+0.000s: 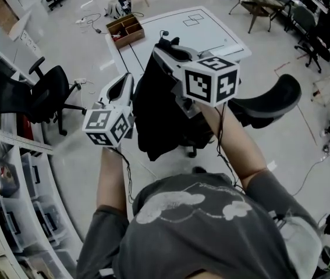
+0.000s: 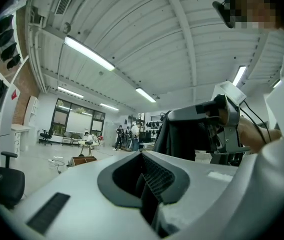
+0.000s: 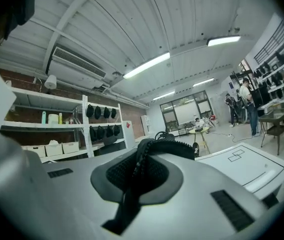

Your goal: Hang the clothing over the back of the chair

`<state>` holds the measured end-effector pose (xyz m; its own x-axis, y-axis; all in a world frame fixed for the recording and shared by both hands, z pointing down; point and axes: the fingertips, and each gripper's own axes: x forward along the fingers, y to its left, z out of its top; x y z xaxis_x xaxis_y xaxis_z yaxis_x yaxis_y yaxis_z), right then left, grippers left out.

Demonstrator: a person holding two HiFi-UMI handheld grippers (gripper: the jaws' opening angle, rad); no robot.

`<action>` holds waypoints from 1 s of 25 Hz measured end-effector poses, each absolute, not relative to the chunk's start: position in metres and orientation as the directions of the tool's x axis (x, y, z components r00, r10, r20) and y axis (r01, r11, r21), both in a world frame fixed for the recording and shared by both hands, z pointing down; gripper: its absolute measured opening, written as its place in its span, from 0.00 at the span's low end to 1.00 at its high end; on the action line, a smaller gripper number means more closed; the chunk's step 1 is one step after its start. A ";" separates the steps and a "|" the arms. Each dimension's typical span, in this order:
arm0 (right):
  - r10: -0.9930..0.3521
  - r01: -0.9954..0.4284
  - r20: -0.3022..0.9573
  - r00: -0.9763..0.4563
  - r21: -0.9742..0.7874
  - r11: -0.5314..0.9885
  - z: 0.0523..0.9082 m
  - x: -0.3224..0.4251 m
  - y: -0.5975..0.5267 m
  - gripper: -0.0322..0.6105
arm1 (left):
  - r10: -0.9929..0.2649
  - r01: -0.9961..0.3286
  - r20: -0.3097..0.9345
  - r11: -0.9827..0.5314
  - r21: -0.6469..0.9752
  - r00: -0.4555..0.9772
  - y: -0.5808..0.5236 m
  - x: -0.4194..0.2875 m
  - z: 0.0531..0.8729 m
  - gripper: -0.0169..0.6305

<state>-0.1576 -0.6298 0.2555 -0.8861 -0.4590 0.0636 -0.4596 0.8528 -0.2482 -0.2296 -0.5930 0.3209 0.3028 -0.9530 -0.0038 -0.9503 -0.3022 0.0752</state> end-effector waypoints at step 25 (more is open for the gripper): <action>-0.546 -0.462 -0.133 -0.827 -0.392 0.795 0.169 0.039 -0.657 0.05 | -0.988 -0.987 -0.036 -0.152 -0.047 0.154 -0.613 -0.108 0.271 0.03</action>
<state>0.0389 -0.6572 0.1691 -0.8271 -0.5461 -0.1329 -0.4622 0.7954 -0.3920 -0.1083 -0.6133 0.2712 0.1535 -0.9875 -0.0357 -0.9873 -0.1518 -0.0465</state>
